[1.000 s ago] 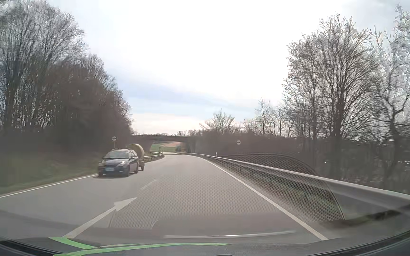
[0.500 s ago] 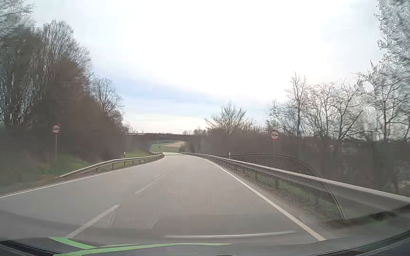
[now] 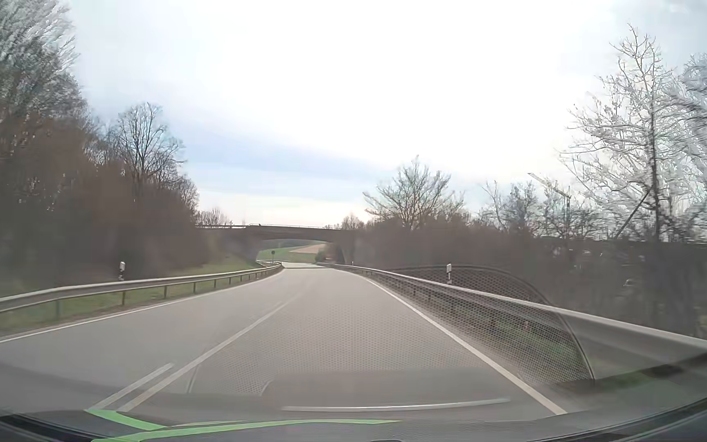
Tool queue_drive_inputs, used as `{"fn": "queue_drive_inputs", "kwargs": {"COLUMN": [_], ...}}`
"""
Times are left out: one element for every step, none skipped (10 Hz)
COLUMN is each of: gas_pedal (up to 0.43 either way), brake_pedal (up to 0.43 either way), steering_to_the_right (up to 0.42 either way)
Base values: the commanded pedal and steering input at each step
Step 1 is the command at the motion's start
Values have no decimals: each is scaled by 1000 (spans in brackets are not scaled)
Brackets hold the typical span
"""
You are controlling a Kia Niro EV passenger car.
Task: Follow the waypoints while adhering to traffic rules and regulations
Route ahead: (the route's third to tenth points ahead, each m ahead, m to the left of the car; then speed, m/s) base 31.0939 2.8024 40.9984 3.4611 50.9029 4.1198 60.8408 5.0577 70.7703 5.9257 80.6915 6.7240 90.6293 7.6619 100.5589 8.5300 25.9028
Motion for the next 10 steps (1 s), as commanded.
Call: {"fn": "queue_drive_inputs", "kwargs": {"gas_pedal": [150,150,150,150,150,150,150,150,150,150], "brake_pedal": [0,0,0,0,0,0,0,0,0,0], "steering_to_the_right": [-8,-8,-7,-7,-7,-8,-8,-7,-7,-7]}}
